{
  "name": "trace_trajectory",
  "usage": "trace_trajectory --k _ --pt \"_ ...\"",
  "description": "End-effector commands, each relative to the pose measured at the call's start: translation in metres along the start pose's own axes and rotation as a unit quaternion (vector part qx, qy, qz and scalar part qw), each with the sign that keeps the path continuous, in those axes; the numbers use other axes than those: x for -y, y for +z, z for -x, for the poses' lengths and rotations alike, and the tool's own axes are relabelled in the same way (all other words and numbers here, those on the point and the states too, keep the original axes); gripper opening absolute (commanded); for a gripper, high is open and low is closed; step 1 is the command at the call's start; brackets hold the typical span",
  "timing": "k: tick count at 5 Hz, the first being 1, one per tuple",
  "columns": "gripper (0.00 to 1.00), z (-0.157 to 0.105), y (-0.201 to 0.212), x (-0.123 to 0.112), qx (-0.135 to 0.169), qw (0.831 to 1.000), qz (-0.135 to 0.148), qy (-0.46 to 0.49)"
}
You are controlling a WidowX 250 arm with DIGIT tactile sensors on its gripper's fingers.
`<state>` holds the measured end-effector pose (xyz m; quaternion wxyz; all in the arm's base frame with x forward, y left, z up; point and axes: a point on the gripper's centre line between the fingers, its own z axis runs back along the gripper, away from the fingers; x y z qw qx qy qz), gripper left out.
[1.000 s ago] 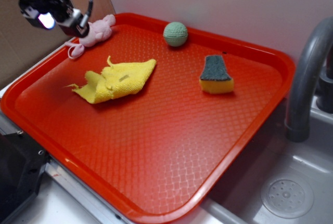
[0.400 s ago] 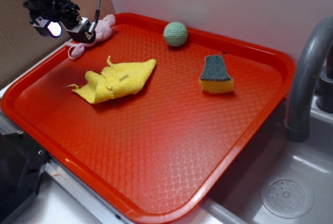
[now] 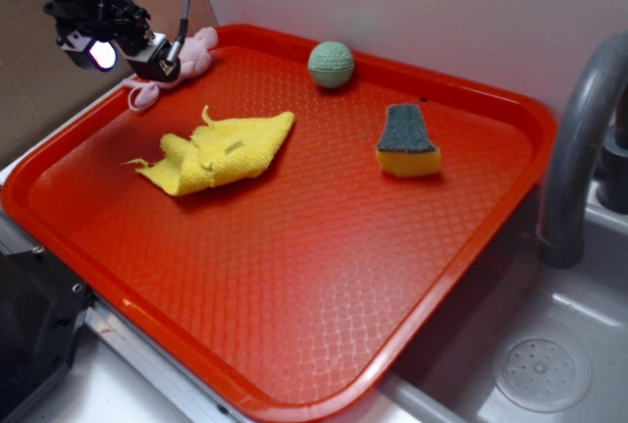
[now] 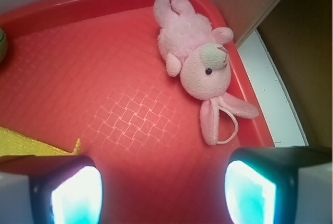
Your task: Grab the pink bunny.
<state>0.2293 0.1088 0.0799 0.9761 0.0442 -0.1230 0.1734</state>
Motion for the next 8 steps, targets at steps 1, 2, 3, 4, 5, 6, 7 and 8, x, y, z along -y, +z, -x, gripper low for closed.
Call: trace_trajectory --k 1,2,3,4,5,6,7,8 --pt "1.0 -0.043 -0.017 -0.02 0.06 0.998 -0.029 -0.005" --pt "1.0 -0.058 -0.03 -0.011 0.069 0.997 -0.024 -0.03" --pt "1.0 -0.06 -0.032 -0.008 0.072 0.996 -0.026 -0.035" --pt "1.0 -0.063 -0.033 -0.006 0.078 0.996 -0.03 -0.04" --pt "1.0 -0.063 -0.037 -0.005 0.082 0.995 -0.04 -0.047" --pt "1.0 -0.063 -0.044 -0.005 0.082 0.994 -0.053 -0.053" --pt "1.0 -0.063 -0.051 -0.009 0.093 0.99 -0.092 -0.044" --pt "1.0 -0.063 -0.051 -0.015 0.09 0.99 -0.106 -0.035"
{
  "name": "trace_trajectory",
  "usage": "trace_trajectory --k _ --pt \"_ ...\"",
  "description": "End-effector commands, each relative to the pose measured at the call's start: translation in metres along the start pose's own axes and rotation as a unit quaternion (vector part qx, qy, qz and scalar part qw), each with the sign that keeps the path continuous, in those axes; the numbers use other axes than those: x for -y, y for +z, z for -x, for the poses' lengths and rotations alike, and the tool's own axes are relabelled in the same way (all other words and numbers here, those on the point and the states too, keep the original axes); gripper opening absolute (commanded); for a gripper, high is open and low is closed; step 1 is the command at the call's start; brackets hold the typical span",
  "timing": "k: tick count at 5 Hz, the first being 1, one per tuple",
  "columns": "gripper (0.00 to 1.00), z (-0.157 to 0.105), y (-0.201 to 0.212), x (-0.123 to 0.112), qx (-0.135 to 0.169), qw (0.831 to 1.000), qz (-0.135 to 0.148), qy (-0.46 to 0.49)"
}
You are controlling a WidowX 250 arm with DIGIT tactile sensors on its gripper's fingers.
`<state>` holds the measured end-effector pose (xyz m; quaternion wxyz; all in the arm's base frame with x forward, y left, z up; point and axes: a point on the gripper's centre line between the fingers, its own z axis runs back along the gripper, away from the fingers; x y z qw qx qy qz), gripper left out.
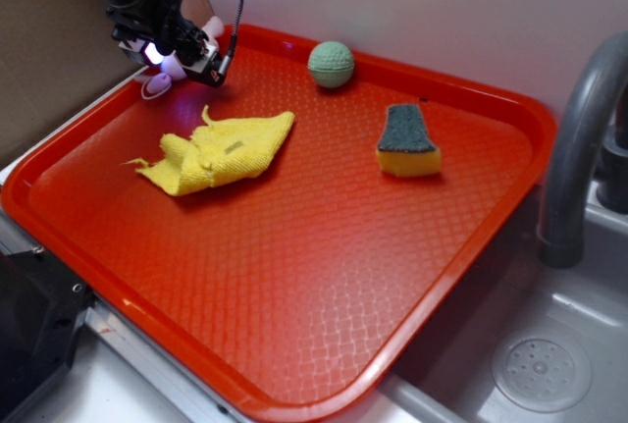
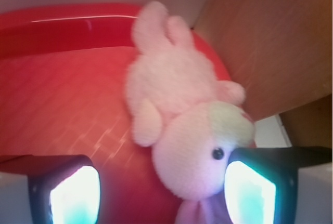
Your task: Grab the pink bunny.
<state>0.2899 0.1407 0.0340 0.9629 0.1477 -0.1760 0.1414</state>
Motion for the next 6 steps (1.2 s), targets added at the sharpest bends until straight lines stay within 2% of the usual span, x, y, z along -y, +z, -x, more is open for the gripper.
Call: trace_trajectory --k 1,2,3,6 --pt "1.0 -0.01 0.017 -0.013 0.008 1.0 0.008 0.001" --pt "1.0 -0.009 0.038 -0.015 0.018 0.999 0.035 0.001" --pt "1.0 -0.006 0.05 -0.025 0.024 0.999 0.04 0.011" --pt "1.0 -0.011 0.029 -0.032 0.026 1.0 0.005 0.017"
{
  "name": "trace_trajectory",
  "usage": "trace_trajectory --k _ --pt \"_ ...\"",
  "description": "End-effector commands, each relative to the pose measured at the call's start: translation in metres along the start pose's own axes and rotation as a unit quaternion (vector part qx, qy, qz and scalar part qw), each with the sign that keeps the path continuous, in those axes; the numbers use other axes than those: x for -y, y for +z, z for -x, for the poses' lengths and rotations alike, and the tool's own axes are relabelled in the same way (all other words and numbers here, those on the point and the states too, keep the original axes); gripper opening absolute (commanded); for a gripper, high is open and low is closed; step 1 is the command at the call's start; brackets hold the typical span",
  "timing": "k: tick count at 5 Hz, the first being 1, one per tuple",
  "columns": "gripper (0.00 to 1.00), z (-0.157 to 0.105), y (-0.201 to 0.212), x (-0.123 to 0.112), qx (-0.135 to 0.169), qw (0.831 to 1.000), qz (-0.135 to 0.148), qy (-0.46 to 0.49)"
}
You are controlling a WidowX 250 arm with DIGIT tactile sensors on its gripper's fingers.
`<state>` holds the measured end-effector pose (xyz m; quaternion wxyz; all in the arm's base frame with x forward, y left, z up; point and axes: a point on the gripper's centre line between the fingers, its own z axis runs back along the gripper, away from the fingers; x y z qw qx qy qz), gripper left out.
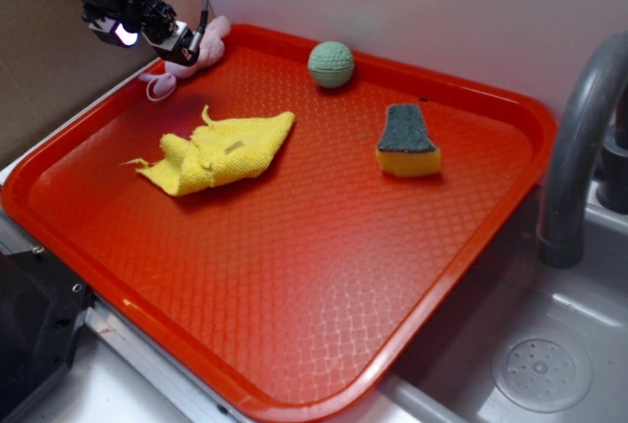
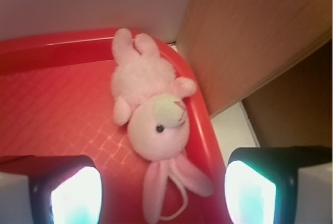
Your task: Grab the pink bunny.
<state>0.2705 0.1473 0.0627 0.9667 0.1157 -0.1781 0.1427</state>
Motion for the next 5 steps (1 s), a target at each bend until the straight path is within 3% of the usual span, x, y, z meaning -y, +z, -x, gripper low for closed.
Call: trace_trajectory --k 1,5 --pt "1.0 -0.018 -0.008 -0.01 0.032 0.999 -0.033 0.008" --pt "1.0 -0.014 -0.024 0.012 0.012 1.0 -0.009 -0.012"
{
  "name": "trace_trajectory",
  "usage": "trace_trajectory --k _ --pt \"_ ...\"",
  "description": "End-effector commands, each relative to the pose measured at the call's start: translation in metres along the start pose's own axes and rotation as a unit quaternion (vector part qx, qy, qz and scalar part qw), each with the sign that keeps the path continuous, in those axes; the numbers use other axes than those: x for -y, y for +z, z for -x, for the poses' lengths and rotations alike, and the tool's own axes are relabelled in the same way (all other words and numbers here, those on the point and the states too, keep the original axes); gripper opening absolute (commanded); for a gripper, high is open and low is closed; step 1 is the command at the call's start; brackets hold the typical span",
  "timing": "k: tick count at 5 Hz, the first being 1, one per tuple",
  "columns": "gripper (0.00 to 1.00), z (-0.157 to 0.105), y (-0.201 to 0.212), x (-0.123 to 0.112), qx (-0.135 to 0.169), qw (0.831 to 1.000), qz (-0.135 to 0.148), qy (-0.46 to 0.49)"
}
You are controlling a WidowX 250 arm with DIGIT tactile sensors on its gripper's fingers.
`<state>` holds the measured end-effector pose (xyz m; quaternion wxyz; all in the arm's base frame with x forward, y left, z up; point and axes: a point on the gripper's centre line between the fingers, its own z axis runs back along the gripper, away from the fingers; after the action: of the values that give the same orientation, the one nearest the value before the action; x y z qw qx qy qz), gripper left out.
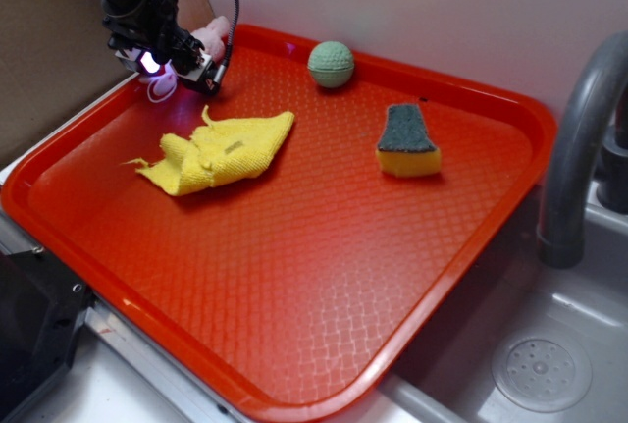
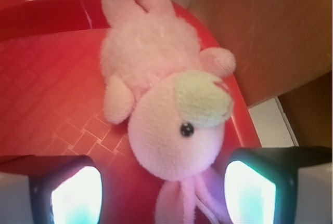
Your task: Grab the pink bunny.
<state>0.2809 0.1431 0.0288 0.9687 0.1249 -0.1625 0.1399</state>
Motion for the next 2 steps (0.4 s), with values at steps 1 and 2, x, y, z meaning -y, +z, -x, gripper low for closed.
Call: trace_trajectory --k 1,2 --pt "0.33 -0.0175 0.0086 0.0003 0.027 1.0 0.004 -0.004" --pt "0.0 -0.0168 0.0057 -0.0006 0.023 1.0 0.002 -0.002"
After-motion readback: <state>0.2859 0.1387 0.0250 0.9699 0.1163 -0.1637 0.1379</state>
